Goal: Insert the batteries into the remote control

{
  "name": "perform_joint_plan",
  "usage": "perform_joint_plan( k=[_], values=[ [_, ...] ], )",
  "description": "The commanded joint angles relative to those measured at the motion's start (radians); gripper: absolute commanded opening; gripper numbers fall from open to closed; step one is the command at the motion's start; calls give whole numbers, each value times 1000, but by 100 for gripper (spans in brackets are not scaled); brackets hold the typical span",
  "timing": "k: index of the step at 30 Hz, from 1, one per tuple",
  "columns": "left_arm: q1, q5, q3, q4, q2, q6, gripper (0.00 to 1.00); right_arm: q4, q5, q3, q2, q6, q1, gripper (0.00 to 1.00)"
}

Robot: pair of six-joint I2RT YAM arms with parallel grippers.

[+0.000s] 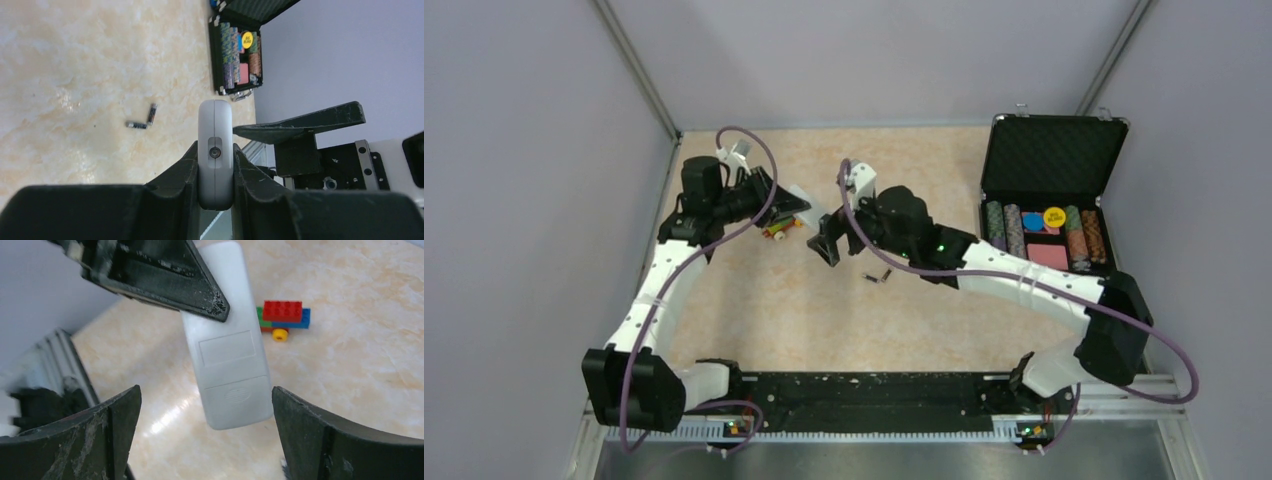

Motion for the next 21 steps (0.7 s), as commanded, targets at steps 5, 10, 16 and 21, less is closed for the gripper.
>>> perform_joint_plan(
  k=[5,10,16,21],
  values=[
    [54,63,105,198,-15,-101,0,245,-143,-75,-131,617,-150,98],
    [54,91,67,399,-33,-290,0,245,-115,-78,-121,889,-180,93],
    [54,91,41,493,-49,-408,0,349,-151,-55,-72,994,-182,84],
    [54,91,30,497,-63,-434,0,403,-175,-54,-42,1062,-190,70]
  ],
)
